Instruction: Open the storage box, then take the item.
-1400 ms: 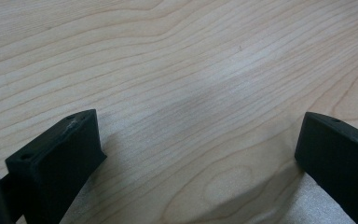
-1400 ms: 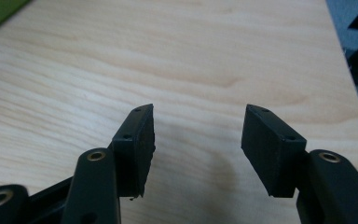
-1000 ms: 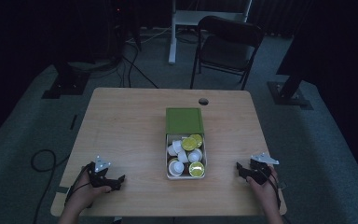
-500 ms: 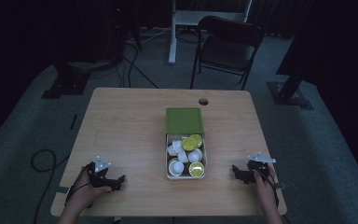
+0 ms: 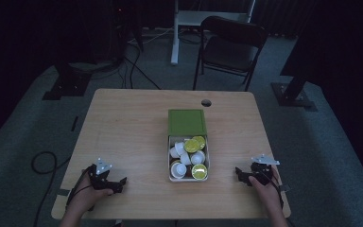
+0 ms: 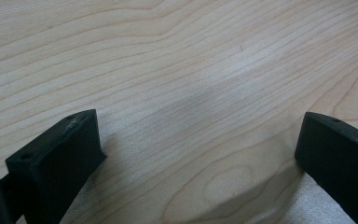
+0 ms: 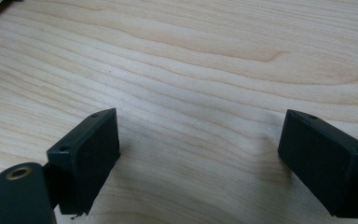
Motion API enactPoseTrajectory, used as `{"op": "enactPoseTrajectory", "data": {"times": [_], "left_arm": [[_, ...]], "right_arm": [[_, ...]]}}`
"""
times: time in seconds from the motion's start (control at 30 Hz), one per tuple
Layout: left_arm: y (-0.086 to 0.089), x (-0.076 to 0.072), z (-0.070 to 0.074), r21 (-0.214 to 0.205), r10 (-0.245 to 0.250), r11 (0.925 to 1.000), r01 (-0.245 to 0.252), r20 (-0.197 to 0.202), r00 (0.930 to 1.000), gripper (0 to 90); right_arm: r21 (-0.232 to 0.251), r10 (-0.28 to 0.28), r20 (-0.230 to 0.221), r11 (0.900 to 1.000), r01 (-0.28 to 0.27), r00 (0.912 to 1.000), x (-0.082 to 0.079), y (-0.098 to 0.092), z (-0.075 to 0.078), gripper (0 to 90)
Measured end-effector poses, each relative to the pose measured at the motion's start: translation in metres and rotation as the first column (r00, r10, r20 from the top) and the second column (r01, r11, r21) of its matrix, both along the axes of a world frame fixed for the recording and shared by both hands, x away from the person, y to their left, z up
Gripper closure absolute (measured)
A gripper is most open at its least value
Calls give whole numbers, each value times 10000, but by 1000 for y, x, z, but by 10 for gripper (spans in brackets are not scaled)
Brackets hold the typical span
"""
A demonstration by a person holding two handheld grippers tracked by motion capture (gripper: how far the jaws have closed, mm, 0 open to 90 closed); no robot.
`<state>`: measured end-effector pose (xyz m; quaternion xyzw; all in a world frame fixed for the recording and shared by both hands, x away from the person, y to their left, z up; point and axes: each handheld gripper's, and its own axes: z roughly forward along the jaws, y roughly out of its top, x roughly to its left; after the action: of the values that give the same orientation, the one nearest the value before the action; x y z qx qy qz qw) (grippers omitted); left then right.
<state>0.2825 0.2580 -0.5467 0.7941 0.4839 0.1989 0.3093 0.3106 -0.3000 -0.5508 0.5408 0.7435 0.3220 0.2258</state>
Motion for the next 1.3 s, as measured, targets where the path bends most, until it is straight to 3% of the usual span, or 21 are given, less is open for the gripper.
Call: {"op": "enactPoseTrajectory", "data": {"times": [0.4,0.53,0.77,0.97,1.13,1.3], "left_arm": [[4,-8,2,127,-265,9996,263,113,9996,9],[5,-11,10,-82,-228,9997,230,254,9994,9],[0,-11,26,-50,-427,9991,430,474,9980,10],[-13,-7,43,-214,-795,9964,820,1007,9917,11],[-23,-5,52,-315,-1073,9932,1119,1215,9868,22],[-35,-2,67,-254,-1618,9856,1669,1404,9768,22]], "right_arm": [[-1,-3,-5,10000,3,10000,0,0,0,118],[-1,-1,-6,10000,1,10000,0,0,0,117],[3,-2,-6,10000,2,10000,0,0,0,117],[-3,0,-7,10000,0,10000,0,0,0,117],[-1,2,-8,10000,-2,10000,0,0,0,117],[-2,0,-8,10000,0,10000,0,0,0,117]]}}
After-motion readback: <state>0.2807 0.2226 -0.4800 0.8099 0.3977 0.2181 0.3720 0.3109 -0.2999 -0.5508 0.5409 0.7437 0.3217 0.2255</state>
